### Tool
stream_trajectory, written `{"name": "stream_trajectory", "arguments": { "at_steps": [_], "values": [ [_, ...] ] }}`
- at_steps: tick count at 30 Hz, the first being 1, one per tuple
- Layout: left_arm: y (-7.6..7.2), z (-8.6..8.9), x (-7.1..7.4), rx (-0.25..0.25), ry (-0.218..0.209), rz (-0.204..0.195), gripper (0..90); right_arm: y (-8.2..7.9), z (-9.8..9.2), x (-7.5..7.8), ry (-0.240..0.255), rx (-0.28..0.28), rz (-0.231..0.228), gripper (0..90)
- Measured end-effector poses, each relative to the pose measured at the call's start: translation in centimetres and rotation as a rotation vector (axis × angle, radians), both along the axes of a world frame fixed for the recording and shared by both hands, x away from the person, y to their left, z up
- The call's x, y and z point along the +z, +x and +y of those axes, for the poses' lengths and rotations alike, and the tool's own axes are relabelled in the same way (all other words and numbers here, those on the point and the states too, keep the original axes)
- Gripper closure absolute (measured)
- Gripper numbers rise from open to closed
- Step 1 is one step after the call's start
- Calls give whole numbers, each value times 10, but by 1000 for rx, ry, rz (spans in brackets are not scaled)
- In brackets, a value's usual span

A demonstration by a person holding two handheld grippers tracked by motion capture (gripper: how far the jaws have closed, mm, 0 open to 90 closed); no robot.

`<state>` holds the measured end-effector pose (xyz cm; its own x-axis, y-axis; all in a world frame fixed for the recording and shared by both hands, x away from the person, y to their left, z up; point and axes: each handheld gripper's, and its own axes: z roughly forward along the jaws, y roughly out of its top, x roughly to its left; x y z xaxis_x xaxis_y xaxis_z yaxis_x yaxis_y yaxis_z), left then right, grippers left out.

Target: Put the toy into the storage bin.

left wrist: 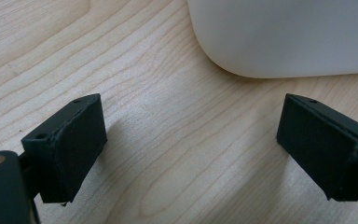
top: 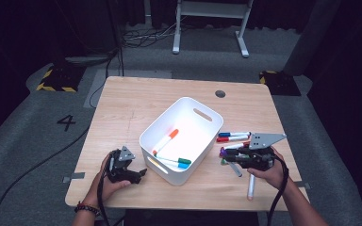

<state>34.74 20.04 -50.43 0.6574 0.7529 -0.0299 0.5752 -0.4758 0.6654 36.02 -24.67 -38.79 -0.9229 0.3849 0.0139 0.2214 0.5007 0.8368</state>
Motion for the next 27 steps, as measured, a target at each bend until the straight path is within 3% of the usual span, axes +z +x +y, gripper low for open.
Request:
{"name": "stream_trajectory", "arguments": {
  "at_steps": [6,17,27],
  "values": [
    [0,0,0,0,0,0,83,-7,12,31,12,6,-26,750],
    [0,0,0,0,0,0,83,7,20,78,60,-48,-65,750],
    [0,0,0,0,0,0,83,23,50,102,45,-46,-82,750]
  ]
}}
